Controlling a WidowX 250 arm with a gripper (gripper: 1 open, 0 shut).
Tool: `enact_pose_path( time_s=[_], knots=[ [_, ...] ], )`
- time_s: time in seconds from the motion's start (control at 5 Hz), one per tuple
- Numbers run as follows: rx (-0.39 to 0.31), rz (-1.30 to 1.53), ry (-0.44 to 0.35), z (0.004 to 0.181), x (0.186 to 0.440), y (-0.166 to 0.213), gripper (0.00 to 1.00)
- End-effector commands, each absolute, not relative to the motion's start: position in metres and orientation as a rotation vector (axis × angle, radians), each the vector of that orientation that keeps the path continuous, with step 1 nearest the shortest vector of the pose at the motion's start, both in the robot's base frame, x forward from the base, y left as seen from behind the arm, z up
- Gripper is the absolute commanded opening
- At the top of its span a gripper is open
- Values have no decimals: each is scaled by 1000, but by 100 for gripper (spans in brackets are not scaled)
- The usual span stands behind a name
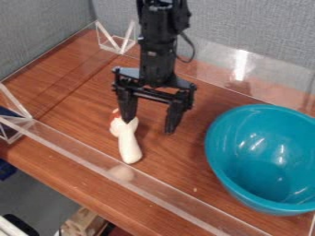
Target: Put the mushroom in the blue bowl
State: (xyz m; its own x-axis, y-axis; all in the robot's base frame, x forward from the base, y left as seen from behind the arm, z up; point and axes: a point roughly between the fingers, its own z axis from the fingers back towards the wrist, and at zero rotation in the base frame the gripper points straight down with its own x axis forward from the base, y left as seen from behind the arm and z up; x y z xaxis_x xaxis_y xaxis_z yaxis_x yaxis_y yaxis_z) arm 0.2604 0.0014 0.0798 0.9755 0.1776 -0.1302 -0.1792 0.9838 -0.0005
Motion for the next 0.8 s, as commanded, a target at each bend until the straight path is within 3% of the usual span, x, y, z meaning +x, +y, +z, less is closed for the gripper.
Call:
enact_pose_path(
  time_s=[0.0,0.6],
  knots=[
    [-22,214,65,93,261,7,100],
    [-48,337,54,77,263,24,100]
  ],
)
